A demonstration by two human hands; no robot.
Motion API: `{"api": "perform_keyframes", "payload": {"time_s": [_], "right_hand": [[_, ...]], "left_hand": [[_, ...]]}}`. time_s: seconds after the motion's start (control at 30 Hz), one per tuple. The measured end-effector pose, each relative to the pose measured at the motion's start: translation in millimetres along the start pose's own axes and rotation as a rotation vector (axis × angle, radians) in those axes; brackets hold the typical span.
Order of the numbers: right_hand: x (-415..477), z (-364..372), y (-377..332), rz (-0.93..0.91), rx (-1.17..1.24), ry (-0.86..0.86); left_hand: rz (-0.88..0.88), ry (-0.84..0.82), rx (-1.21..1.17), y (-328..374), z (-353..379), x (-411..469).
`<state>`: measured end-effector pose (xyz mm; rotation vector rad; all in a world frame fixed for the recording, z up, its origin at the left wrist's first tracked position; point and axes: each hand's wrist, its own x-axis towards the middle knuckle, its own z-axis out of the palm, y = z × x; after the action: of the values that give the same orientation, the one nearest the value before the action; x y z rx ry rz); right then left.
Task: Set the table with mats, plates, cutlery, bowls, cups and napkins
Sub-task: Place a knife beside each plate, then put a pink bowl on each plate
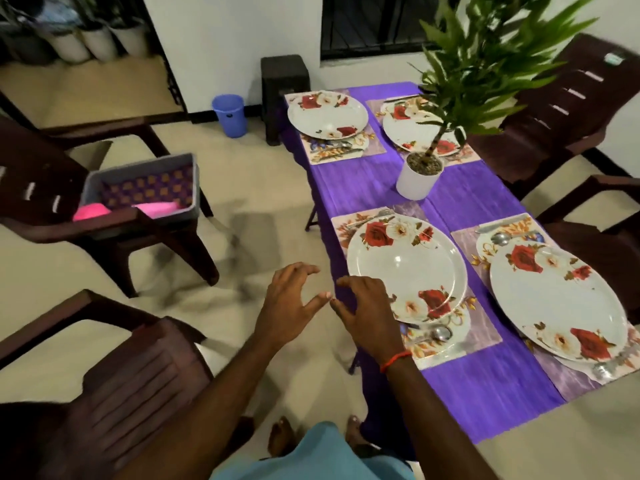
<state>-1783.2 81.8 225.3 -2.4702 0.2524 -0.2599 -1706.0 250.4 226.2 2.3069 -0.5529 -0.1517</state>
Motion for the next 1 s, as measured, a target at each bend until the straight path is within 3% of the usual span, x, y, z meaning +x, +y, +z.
{"api": "perform_keyframes", "payload": {"time_s": [0.23, 0.63, 1.0], "right_hand": [[27, 34, -52, -0.156, -0.106, -0.093], [89, 74, -117, -0.263, -0.108, -0.229], [225, 127, -136, -0.303, -0.026, -0.347]], "left_hand": [[-0.04, 0.063, 0.081, -49, -55, -15], [-0.225, 0.203, 0.061, -112, -109, -15], [-0.384, 0.229, -0.027, -159, -146, 98]]}}
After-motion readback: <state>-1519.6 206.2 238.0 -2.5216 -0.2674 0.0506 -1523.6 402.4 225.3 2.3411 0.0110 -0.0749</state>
